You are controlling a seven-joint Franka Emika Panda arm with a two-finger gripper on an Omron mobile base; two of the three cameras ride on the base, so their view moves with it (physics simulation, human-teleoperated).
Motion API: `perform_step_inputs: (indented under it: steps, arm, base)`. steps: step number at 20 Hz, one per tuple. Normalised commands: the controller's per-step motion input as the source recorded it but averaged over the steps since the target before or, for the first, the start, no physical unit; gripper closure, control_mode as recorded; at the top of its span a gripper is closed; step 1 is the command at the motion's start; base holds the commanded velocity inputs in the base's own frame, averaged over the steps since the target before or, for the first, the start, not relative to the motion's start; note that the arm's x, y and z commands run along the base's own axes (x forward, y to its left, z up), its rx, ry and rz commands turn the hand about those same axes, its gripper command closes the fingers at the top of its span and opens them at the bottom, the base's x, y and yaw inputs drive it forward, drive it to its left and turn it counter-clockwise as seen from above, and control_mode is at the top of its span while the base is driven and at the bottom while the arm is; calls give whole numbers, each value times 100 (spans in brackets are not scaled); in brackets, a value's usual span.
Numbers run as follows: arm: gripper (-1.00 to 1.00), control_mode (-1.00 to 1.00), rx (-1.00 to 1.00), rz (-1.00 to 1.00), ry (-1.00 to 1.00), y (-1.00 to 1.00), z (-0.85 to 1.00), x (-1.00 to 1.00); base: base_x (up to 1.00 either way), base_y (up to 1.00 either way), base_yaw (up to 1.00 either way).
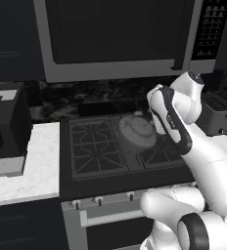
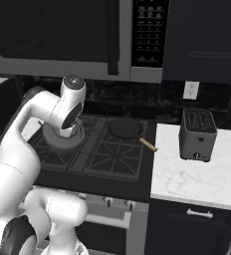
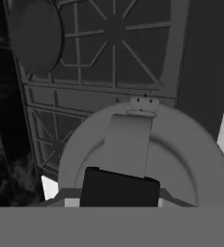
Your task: Pick the kettle from the counter and place it on a stove burner. Then turn the burner on.
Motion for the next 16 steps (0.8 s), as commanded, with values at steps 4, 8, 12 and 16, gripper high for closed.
perform_step_inputs:
  steps: [4, 8, 12, 16]
  arm:
    - [100, -100, -4, -7, 14, 100, 0, 93]
    - [100, -100, 0, -3, 20, 100, -1, 83]
    - [100, -100, -6, 2, 10, 54, -3, 6]
    - [100, -100, -30, 0, 4, 22, -39, 28]
  base:
    - [0, 0, 0]
    - [0, 0, 0]
    - [0, 0, 0]
    - [0, 0, 0]
